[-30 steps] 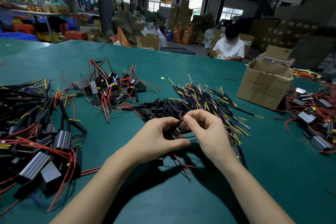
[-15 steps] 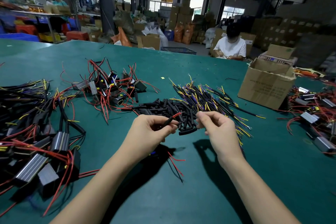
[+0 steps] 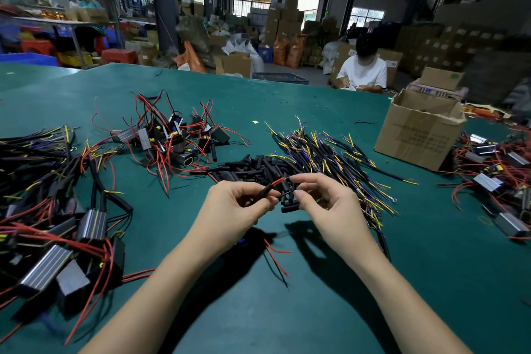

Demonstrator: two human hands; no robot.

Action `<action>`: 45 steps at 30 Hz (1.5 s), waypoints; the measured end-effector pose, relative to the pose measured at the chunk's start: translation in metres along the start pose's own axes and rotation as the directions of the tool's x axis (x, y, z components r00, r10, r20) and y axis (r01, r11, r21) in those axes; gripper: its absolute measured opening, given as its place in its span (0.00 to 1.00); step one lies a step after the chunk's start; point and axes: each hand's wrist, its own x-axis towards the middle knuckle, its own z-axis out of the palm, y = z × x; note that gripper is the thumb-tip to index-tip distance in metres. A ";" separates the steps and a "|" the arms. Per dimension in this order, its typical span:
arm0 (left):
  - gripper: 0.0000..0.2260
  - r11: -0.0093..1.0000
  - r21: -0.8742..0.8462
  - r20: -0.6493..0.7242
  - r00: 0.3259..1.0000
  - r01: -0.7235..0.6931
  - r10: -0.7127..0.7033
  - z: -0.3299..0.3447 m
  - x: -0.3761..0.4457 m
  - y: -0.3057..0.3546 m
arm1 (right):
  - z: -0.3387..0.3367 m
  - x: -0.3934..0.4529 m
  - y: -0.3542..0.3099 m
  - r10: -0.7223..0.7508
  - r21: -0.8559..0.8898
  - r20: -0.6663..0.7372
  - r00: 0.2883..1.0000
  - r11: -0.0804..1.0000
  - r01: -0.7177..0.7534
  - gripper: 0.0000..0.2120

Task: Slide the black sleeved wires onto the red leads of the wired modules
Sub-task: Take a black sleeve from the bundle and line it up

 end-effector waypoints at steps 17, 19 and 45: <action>0.04 0.998 0.055 -0.075 0.997 -0.024 0.028 -0.002 0.000 -0.001 | -0.010 0.001 0.005 -0.400 -0.443 0.101 0.911 0.802 0.401 0.06; 0.05 0.998 0.061 -0.078 0.997 -0.022 0.027 -0.002 0.001 0.000 | -0.010 0.000 0.003 -0.420 -0.472 0.104 0.902 0.777 0.416 0.05; 0.07 0.989 0.145 -0.127 0.990 -0.038 0.057 0.000 0.000 -0.004 | -0.013 0.005 0.021 -0.240 -0.447 0.149 0.959 0.849 0.282 0.08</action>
